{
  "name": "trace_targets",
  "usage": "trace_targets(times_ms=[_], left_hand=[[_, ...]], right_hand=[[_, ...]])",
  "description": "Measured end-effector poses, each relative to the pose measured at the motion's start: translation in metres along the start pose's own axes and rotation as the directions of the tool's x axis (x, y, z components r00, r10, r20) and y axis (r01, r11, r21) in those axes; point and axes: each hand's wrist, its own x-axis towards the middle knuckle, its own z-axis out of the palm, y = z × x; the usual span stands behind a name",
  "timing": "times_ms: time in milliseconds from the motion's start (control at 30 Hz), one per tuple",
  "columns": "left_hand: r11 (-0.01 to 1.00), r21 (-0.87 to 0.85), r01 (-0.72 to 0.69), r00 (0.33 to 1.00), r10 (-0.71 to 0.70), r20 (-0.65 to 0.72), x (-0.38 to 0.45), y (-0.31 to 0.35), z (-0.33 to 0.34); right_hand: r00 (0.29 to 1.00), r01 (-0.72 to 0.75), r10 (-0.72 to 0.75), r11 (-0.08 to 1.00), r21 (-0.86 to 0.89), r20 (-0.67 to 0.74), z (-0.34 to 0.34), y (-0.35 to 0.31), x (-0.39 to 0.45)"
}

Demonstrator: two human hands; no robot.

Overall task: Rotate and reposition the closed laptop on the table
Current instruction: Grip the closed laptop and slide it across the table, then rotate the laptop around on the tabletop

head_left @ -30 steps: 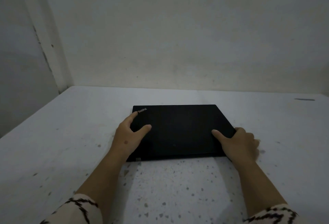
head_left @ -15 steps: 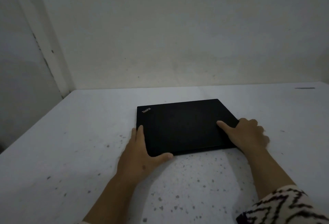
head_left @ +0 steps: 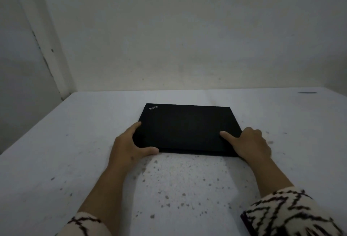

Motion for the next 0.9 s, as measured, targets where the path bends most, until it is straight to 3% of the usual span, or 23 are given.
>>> trace_targets(times_ms=[100,300,367,500,600,700,900], left_hand=[[0.999,-0.032,0.015,1.000,-0.015,-0.002,0.003,-0.005,-0.007],[0.998,-0.038,0.043,0.992,-0.038,0.121,0.005,-0.011,-0.011],[0.987,-0.030,0.155,0.980,-0.150,0.129,0.001,-0.001,-0.004],[0.898,-0.006,0.441,0.898,-0.441,0.009,-0.022,0.036,0.022],[0.889,0.056,0.455,0.888,-0.457,0.041,-0.042,0.055,0.047],[0.873,-0.017,0.487,0.864,-0.479,0.155,-0.055,0.072,0.066],[0.894,-0.109,0.434,0.891,-0.408,0.201,-0.060,0.084,0.080]], right_hand=[[0.999,0.031,-0.031,0.999,-0.011,0.037,0.002,-0.001,-0.010],[0.994,0.048,-0.047,0.999,-0.004,0.100,0.006,0.007,-0.016],[0.990,0.050,-0.055,0.998,0.042,0.126,0.005,0.004,-0.011],[0.990,0.104,-0.109,0.992,0.067,0.084,0.002,-0.006,0.003],[0.979,0.193,-0.201,0.968,0.158,0.036,0.000,-0.009,0.020],[0.959,0.266,-0.281,0.935,0.233,0.033,0.000,-0.011,0.035],[0.955,0.263,-0.290,0.925,0.274,0.063,0.005,-0.012,0.060]])
